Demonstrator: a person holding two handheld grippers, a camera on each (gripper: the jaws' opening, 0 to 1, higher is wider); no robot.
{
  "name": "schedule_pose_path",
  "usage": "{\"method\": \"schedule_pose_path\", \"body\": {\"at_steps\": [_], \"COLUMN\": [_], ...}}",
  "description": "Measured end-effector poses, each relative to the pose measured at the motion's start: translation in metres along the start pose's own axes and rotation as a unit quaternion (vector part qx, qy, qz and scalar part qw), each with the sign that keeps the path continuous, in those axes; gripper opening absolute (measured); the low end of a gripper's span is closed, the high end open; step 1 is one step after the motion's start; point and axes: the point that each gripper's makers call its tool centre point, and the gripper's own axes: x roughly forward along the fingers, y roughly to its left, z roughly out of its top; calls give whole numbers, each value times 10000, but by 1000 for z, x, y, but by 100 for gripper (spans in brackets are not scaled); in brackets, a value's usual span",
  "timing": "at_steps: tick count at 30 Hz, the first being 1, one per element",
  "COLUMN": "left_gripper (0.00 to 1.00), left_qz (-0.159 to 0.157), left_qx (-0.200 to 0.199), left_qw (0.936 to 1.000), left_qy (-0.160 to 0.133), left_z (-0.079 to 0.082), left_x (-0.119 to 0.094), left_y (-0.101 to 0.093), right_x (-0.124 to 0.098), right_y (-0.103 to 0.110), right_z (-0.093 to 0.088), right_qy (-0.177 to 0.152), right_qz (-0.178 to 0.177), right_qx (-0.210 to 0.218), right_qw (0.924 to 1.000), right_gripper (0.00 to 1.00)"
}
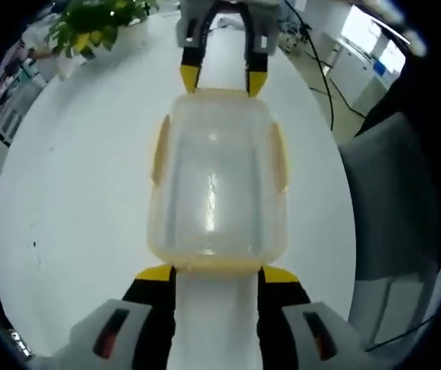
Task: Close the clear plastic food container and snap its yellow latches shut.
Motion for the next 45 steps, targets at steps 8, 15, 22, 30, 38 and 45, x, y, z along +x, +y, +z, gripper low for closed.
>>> {"method": "schedule_pose_path", "body": {"at_steps": [8, 15, 22, 30, 38, 45], "left_gripper": [39, 39, 38, 37, 26, 16], "left_qz": [17, -77, 173, 198, 446, 668], "left_qx": [-538, -2321, -3947, -4773, -5010, -4816], "left_qw": [9981, 9633, 8864, 8348, 8268, 8367], "left_qy": [-290, -1347, -2410, -2737, -2520, -2521], "left_z": [-1, -10, -11, -1, -2, 4], "left_x": [-3, -22, -36, -25, -15, -16], "left_y": [-5, -5, 12, 6, 3, 1], "right_x": [-3, -29, -37, -32, -16, -16], "right_y": [0, 2, -3, -4, 3, 6], "right_z": [-14, -7, -3, 8, 7, 11], "right_qy": [-283, -1471, -2181, -2408, -2193, -2167], "right_qz": [-117, -47, -118, -155, -90, 102], "right_qx": [742, 2413, 3637, 3902, 3968, 3915], "right_qw": [9968, 9592, 9056, 8886, 8913, 8942], "right_gripper": [32, 32, 32, 32, 29, 21]}}
